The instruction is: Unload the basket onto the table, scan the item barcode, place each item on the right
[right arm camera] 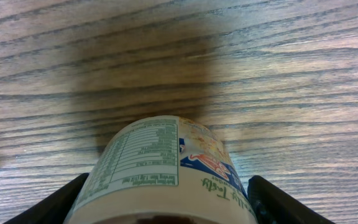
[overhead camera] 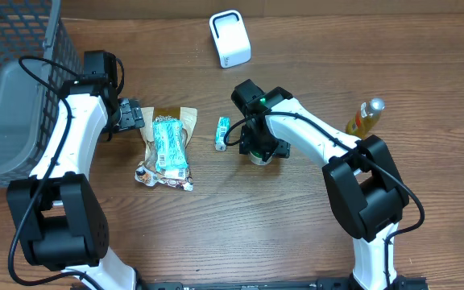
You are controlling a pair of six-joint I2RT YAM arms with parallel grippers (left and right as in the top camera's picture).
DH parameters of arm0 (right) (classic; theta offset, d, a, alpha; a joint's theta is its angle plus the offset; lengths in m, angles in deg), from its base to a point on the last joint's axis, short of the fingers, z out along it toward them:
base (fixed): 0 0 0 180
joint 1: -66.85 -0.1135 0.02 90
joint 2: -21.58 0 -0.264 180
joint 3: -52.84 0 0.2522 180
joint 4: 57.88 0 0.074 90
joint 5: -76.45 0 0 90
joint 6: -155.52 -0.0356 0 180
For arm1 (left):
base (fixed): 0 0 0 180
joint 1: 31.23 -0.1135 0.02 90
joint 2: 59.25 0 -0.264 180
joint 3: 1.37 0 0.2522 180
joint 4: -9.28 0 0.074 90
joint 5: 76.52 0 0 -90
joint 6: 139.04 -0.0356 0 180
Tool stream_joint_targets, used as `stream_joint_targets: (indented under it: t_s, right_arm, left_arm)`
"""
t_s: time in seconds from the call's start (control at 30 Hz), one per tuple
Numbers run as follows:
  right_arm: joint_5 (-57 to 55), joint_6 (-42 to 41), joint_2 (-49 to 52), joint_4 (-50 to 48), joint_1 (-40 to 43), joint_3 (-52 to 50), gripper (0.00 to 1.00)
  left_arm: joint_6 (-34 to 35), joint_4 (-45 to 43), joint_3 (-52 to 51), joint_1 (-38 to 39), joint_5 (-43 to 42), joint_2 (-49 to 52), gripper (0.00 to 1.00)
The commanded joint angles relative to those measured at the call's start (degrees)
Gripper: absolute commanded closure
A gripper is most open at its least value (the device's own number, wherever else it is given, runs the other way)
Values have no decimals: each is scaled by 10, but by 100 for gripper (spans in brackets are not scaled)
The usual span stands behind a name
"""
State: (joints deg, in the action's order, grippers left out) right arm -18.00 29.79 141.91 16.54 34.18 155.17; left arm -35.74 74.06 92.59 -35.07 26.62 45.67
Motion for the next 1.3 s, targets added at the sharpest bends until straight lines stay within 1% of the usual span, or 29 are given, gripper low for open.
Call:
stream_joint_targets:
  t_s: [0.0,0.07,0.23,0.37,0.57,0.8,0.93,1.17,1.27]
  right_arm:
    - [-4,2,2,-2,2,-3,25]
    - [-4,2,2,-1,2,-2,25]
    - [-4,2,2,23,2,25,33]
    - [1,2,2,63,2,62,39]
    - [75,2,2,123,2,107,40]
    - [184,2,2,208,2,109,40]
    - [219,2,2,253,2,109,40]
    - [259,2,2,285,2,109,40]
    - [296,2,2,288,2,109,40]
  left_arm:
    - [-2,-1,3,2,8,0,1]
    - [-2,-1,3,2,8,0,0]
    - [-2,-1,3,2,8,0,0]
    - [-2,-1,3,2,8,0,0]
    - [-2,-1,3,2,8,0,1]
    - [-2,-1,3,2,8,0,0]
    - [-2,-1,3,2,8,0,1]
    - [-2,-1,3,2,8,0,0]
    - [-2,-1,3,2,8,0,0]
